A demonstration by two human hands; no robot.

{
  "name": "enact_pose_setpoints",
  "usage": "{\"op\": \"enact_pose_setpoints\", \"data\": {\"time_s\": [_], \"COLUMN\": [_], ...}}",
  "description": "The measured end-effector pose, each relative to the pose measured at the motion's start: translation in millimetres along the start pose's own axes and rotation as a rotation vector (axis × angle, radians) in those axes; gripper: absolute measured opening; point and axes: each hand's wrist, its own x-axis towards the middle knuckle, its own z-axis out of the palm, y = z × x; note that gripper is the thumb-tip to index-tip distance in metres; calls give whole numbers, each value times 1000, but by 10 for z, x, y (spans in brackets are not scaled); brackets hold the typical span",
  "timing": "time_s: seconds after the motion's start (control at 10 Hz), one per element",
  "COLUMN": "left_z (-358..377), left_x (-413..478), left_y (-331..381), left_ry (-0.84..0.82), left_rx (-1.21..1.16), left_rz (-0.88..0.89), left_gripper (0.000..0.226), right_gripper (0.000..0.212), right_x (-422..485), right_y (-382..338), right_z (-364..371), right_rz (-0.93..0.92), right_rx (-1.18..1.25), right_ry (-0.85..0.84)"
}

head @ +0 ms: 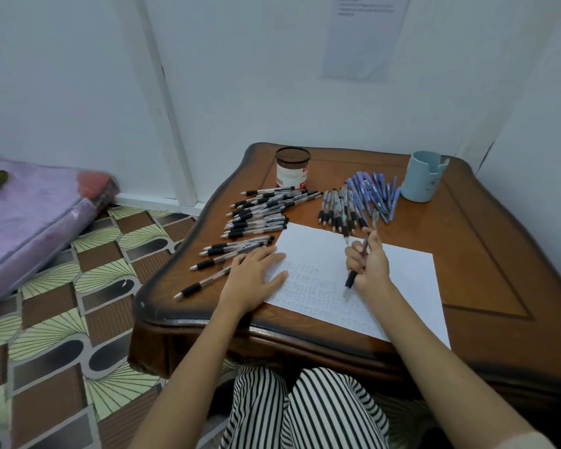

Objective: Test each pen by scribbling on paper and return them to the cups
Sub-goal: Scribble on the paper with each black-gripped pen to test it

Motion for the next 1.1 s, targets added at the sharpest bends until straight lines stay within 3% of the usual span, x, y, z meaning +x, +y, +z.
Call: {"op": "enact_pose_setpoints", "data": {"time_s": [0.3,0.4,0.6,0.7,0.8,0.9,1.0,1.1], "left_z": [11,23,33,35,34,27,21,24], "left_x": [27,27,21,25,24,21,29,33], "left_y": [-13,-19,-39,-37,-36,-30,-23,-25], "left_ry": [-9,-6,14,13,12,8,-2,-1], "left_rx": [13,8,13,20,27,24,30,32], "left_rz": [-10,-13,5,2,0,-5,-11,-11], "left_gripper": [46,46,46,46,46,47,47,47], "right_gripper": [18,27,53,45,12,26,11,17], "right_x": [11,-17,-40,-22,-35,-2,-26,-53], "right_y": [-57,-68,-67,-86,-88,-21,17,65], "right_z": [26,-25,25,-37,-53,-49,-3,2], "right_rz": [53,71,23,40,-37,-112,-113,-99], "right_rx": [110,131,-461,-471,-607,-781,-878,-956], "right_ry": [-41,-34,-67,-164,-210,-197,-332,-428]}}
